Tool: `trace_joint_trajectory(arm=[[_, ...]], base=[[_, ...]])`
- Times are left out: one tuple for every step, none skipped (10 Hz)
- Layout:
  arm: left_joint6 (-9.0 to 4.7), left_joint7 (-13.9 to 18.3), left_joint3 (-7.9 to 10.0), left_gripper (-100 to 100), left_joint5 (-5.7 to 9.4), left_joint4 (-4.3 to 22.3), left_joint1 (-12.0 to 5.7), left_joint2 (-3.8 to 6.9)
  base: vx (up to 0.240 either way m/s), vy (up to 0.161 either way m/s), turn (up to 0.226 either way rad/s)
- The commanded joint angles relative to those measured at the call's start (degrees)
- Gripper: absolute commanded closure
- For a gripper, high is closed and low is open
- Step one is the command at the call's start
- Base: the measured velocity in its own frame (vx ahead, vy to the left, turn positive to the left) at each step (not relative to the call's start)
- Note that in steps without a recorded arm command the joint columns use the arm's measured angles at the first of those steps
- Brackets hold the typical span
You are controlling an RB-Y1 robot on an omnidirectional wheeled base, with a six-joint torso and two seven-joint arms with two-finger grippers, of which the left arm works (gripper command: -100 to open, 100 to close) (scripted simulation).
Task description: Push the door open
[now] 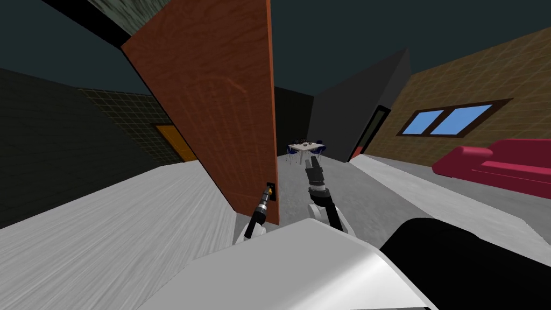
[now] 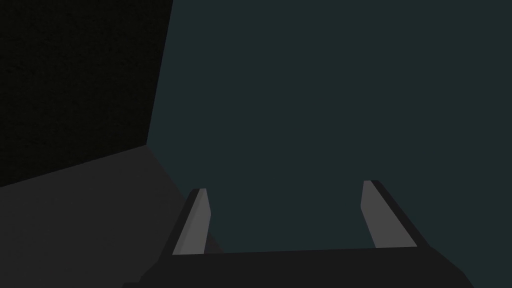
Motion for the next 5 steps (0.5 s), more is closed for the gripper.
trace_joint_trajectory(arm=[[0.03, 0.06, 1.40, 100, 0.36, 0.50, -0.23, -0.98], [0.05, 0.07, 2.07, 100, 0.55, 0.45, -0.29, -2.13], [0.07, 0.08, 2.55, 100, 0.69, 0.41, -0.34, -3.22], [-0.15, -0.04, 2.49, 100, 0.57, 0.56, -0.30, -2.37], [-0.15, -0.04, 3.92, 100, 0.87, 0.51, -0.60, -0.62]], base=[[0.081, -0.176, 0.084], [0.052, -0.179, 0.100], [0.074, -0.167, 0.087], [0.046, -0.061, 0.042], [0.103, -0.117, 0.055]])
